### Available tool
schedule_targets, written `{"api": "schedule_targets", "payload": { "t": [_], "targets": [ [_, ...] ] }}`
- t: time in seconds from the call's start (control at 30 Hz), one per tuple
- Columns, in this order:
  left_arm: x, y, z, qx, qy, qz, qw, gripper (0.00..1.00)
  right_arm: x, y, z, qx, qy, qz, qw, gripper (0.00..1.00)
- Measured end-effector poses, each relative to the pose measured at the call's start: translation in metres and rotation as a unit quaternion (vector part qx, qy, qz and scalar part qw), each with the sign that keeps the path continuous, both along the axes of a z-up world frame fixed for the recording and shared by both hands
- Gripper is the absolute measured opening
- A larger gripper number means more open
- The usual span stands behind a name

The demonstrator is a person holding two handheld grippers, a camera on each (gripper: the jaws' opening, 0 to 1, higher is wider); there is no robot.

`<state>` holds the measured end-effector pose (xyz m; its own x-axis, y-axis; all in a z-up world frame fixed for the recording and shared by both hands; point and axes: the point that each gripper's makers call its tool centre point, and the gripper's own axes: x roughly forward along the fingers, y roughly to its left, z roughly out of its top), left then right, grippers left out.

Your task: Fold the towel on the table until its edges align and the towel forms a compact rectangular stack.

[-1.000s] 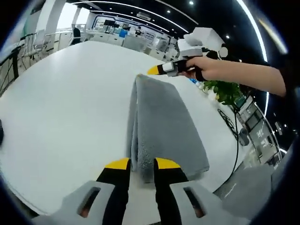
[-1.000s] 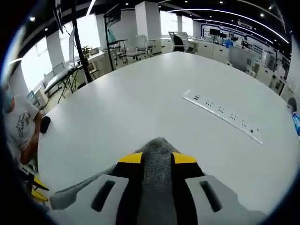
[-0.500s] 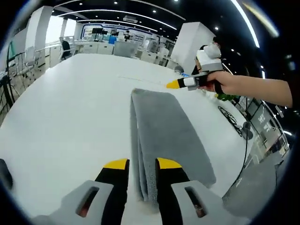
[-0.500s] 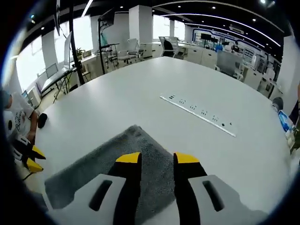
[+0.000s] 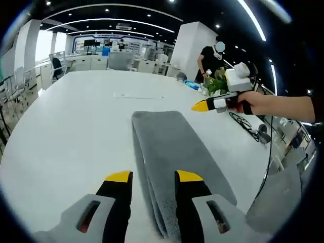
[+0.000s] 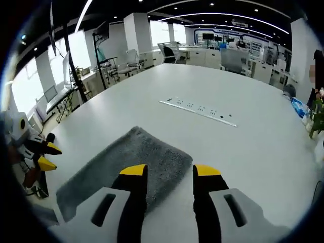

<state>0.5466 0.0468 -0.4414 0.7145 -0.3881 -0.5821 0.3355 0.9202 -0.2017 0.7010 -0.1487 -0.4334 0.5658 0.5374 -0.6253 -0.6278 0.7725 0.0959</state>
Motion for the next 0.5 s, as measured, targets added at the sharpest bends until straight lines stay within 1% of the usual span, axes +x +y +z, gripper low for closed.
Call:
{"api": "schedule_targets", "payload": {
  "t": [0.03, 0.07, 0.13, 0.17, 0.2, 0.23, 0.27, 0.3, 0.33, 0.43, 0.5],
  "targets": [
    [0.001, 0.000, -0.001, 0.004, 0.001, -0.004, 1.0000, 0.41, -0.008, -0.001, 0.002, 0.001, 0.000, 0.002, 1.0000, 0.38],
    [0.004, 0.000, -0.004, 0.010, 0.002, -0.008, 0.9999, 0.43, -0.011, -0.001, 0.002, 0.002, 0.001, 0.002, 1.0000, 0.40],
    [0.009, 0.000, -0.006, 0.014, 0.001, -0.014, 0.9998, 0.44, -0.011, -0.003, 0.000, 0.005, 0.003, 0.003, 1.0000, 0.43],
    [0.010, 0.000, -0.007, 0.016, 0.003, -0.015, 0.9998, 0.44, -0.022, -0.005, -0.001, 0.008, 0.005, 0.002, 1.0000, 0.44],
    [0.011, -0.001, -0.008, 0.017, 0.004, -0.016, 0.9997, 0.45, -0.025, -0.006, -0.002, 0.010, 0.007, 0.000, 0.9999, 0.45],
    [0.012, -0.001, -0.008, 0.020, 0.005, -0.015, 0.9997, 0.48, -0.022, -0.005, -0.004, 0.014, 0.010, -0.003, 0.9998, 0.45],
    [0.014, 0.000, -0.009, 0.024, 0.004, -0.015, 0.9996, 0.50, -0.024, -0.006, -0.006, 0.015, 0.013, -0.004, 0.9998, 0.45],
    [0.017, 0.001, -0.011, 0.029, 0.003, -0.015, 0.9994, 0.51, -0.031, -0.006, -0.006, 0.016, 0.016, -0.005, 0.9997, 0.45],
    [0.018, 0.001, -0.012, 0.032, 0.004, -0.016, 0.9993, 0.52, -0.033, -0.007, -0.010, 0.016, 0.021, -0.008, 0.9996, 0.46],
    [0.022, 0.000, -0.016, 0.037, 0.007, -0.021, 0.9991, 0.53, -0.034, -0.011, -0.020, 0.016, 0.030, -0.012, 0.9994, 0.47],
    [0.025, 0.003, -0.023, 0.040, 0.013, -0.024, 0.9988, 0.53, -0.036, -0.015, -0.025, 0.022, 0.038, -0.021, 0.9988, 0.47]
  ]
}}
